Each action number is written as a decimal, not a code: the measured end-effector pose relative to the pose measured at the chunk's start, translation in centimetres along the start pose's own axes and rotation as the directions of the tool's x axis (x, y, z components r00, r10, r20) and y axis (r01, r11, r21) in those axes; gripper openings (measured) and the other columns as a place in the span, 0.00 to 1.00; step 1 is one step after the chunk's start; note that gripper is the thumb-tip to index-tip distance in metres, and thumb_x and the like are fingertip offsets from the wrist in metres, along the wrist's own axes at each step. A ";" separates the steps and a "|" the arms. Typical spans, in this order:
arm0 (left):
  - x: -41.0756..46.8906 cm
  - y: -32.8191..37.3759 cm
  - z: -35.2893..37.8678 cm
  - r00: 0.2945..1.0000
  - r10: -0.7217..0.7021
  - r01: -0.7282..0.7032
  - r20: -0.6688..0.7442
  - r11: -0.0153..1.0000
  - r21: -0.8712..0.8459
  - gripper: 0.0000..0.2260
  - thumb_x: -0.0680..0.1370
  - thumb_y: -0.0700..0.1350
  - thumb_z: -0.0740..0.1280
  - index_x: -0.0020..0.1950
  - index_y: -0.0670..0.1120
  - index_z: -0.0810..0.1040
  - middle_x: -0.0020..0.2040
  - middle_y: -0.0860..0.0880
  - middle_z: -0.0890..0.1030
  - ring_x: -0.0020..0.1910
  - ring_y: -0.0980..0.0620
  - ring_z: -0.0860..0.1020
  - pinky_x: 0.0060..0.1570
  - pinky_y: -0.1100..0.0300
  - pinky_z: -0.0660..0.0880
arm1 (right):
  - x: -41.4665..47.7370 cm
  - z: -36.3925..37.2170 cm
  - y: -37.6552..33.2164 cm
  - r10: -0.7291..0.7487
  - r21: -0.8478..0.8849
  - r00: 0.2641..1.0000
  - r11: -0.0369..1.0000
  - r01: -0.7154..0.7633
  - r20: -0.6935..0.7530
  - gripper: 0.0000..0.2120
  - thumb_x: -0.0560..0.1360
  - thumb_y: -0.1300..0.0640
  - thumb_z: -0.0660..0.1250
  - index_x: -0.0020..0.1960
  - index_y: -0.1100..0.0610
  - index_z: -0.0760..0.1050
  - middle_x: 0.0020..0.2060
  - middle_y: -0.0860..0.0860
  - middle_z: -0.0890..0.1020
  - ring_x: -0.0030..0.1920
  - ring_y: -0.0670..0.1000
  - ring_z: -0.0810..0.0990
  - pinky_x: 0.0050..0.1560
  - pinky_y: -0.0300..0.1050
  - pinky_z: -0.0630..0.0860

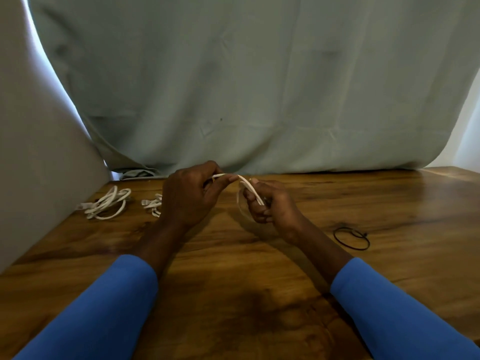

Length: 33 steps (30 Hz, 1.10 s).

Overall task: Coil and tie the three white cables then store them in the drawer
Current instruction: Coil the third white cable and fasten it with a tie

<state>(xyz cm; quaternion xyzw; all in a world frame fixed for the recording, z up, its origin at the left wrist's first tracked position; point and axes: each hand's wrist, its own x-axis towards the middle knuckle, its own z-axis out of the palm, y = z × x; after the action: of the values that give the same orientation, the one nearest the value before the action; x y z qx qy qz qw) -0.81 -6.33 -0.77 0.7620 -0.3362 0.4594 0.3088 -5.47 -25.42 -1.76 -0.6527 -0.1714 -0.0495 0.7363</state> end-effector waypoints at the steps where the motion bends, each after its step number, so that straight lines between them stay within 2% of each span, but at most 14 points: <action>1: 0.1 -0.2 -0.2 0.999 -0.031 0.031 -0.017 0.999 0.010 0.21 0.81 0.63 0.64 0.40 0.49 0.81 0.29 0.54 0.77 0.29 0.54 0.74 0.29 0.57 0.66 | -0.1 0.0 -0.2 0.056 0.118 0.997 0.991 -0.063 0.056 0.18 0.83 0.55 0.53 0.37 0.60 0.68 0.18 0.47 0.62 0.18 0.42 0.54 0.21 0.35 0.50; 4: 0.4 -1.1 -0.7 0.995 -0.092 0.093 -0.050 0.995 0.022 0.22 0.82 0.61 0.61 0.34 0.49 0.73 0.26 0.54 0.70 0.26 0.52 0.72 0.28 0.56 0.62 | -0.5 -0.8 -0.8 0.140 0.363 0.948 0.900 -0.242 0.285 0.18 0.79 0.50 0.55 0.33 0.55 0.71 0.19 0.45 0.59 0.20 0.46 0.49 0.24 0.42 0.44; 7: 0.3 -1.8 -0.4 0.986 -0.164 0.161 -0.034 0.984 -0.071 0.23 0.84 0.59 0.59 0.33 0.49 0.70 0.26 0.52 0.71 0.26 0.53 0.73 0.29 0.56 0.65 | -0.7 -1.8 -0.7 0.098 0.440 0.872 0.833 -0.335 0.479 0.19 0.81 0.45 0.56 0.36 0.53 0.71 0.21 0.45 0.58 0.21 0.47 0.53 0.27 0.43 0.53; 9: 0.0 -1.6 0.1 0.976 -0.220 0.217 -0.008 0.969 -0.118 0.22 0.85 0.57 0.58 0.34 0.49 0.74 0.26 0.53 0.72 0.27 0.56 0.74 0.30 0.63 0.65 | -0.7 -2.1 -0.6 0.047 0.513 0.864 0.788 -0.340 0.501 0.19 0.82 0.45 0.56 0.36 0.53 0.71 0.21 0.45 0.58 0.21 0.47 0.55 0.28 0.42 0.56; 11: -0.1 -1.6 0.5 0.967 -0.252 0.254 0.029 0.954 -0.160 0.19 0.86 0.54 0.59 0.37 0.50 0.76 0.26 0.56 0.73 0.28 0.57 0.74 0.30 0.67 0.64 | -0.7 -2.2 -0.7 -0.004 0.590 0.896 0.754 -0.289 0.443 0.20 0.83 0.46 0.55 0.36 0.53 0.71 0.21 0.46 0.58 0.21 0.47 0.56 0.27 0.42 0.57; 13: 0.2 -1.4 0.9 0.956 -0.279 0.293 0.091 0.923 -0.249 0.16 0.86 0.50 0.61 0.41 0.48 0.77 0.29 0.57 0.74 0.29 0.57 0.73 0.32 0.64 0.66 | -0.7 -2.5 -1.0 -0.033 0.644 0.936 0.734 -0.216 0.351 0.21 0.83 0.47 0.54 0.36 0.53 0.71 0.21 0.45 0.58 0.21 0.47 0.55 0.27 0.41 0.57; 14: 0.4 -1.1 1.0 0.938 -0.318 0.346 0.137 0.876 -0.335 0.14 0.86 0.48 0.61 0.43 0.47 0.77 0.30 0.56 0.74 0.29 0.59 0.71 0.32 0.63 0.67 | -0.7 -2.7 -1.2 -0.042 0.661 0.952 0.729 -0.178 0.302 0.21 0.83 0.47 0.54 0.35 0.53 0.70 0.21 0.45 0.57 0.21 0.47 0.54 0.27 0.41 0.57; 17: 0.2 0.3 1.5 0.832 -0.443 0.552 0.333 0.607 -0.571 0.07 0.85 0.41 0.63 0.49 0.47 0.78 0.33 0.50 0.75 0.26 0.60 0.70 0.25 0.67 0.66 | -0.8 -3.3 -1.7 -0.054 0.700 0.990 0.713 -0.052 0.128 0.21 0.83 0.48 0.54 0.33 0.53 0.70 0.20 0.45 0.58 0.20 0.46 0.53 0.26 0.40 0.57; 20: -1.0 1.7 2.6 0.737 -0.451 0.674 0.503 0.430 -0.601 0.06 0.84 0.38 0.65 0.53 0.46 0.80 0.38 0.48 0.78 0.27 0.58 0.71 0.24 0.63 0.71 | -0.6 -3.6 -1.6 -0.058 0.729 0.996 0.678 0.094 -0.074 0.18 0.80 0.49 0.57 0.34 0.54 0.71 0.19 0.45 0.63 0.19 0.45 0.60 0.25 0.39 0.61; 22: -1.5 2.7 3.3 0.685 -0.437 0.727 0.583 0.360 -0.584 0.08 0.83 0.36 0.65 0.55 0.47 0.82 0.42 0.46 0.80 0.29 0.57 0.74 0.26 0.58 0.77 | -0.4 -3.6 -1.6 -0.061 0.727 0.979 0.661 0.186 -0.196 0.13 0.77 0.50 0.59 0.39 0.56 0.74 0.21 0.46 0.65 0.21 0.45 0.63 0.27 0.39 0.65; 26: -1.9 4.2 4.2 0.594 -0.378 0.804 0.710 0.273 -0.528 0.13 0.81 0.32 0.66 0.61 0.45 0.82 0.45 0.44 0.82 0.33 0.53 0.78 0.33 0.54 0.81 | 0.1 -4.0 -1.8 -0.023 0.674 0.916 0.670 0.311 -0.400 0.14 0.81 0.53 0.57 0.52 0.62 0.77 0.25 0.48 0.71 0.24 0.46 0.70 0.38 0.43 0.68; 29: -1.9 4.7 4.2 0.445 -0.318 0.894 0.837 0.220 -0.391 0.09 0.83 0.37 0.65 0.61 0.41 0.82 0.40 0.47 0.82 0.34 0.54 0.79 0.35 0.56 0.82 | 0.6 -4.4 -1.6 -0.046 0.544 0.859 0.756 0.363 -0.510 0.16 0.86 0.53 0.53 0.55 0.62 0.76 0.26 0.49 0.73 0.25 0.46 0.72 0.39 0.43 0.68; 31: -1.8 4.9 4.1 0.325 -0.214 0.940 0.921 0.176 -0.291 0.09 0.84 0.40 0.64 0.60 0.41 0.83 0.38 0.49 0.80 0.33 0.56 0.78 0.35 0.59 0.81 | 0.6 -3.9 -1.1 -0.159 0.233 0.774 0.900 0.370 -0.613 0.15 0.88 0.53 0.53 0.59 0.61 0.75 0.28 0.49 0.75 0.28 0.46 0.74 0.37 0.43 0.71; 33: -1.6 5.2 3.9 0.261 -0.096 0.961 0.961 0.118 -0.249 0.10 0.85 0.41 0.63 0.58 0.41 0.84 0.36 0.48 0.77 0.29 0.58 0.74 0.30 0.63 0.76 | 0.5 -3.2 -0.4 -0.379 -0.195 0.696 0.923 0.332 -0.610 0.13 0.88 0.54 0.54 0.63 0.59 0.74 0.33 0.51 0.76 0.33 0.46 0.74 0.36 0.41 0.74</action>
<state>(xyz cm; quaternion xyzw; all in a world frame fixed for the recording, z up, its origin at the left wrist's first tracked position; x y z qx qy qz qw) -3.60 -12.02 -2.86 0.6529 -0.2415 -0.3478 0.6280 -4.57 -28.57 -1.49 -0.5766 -0.0325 -0.4148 0.7032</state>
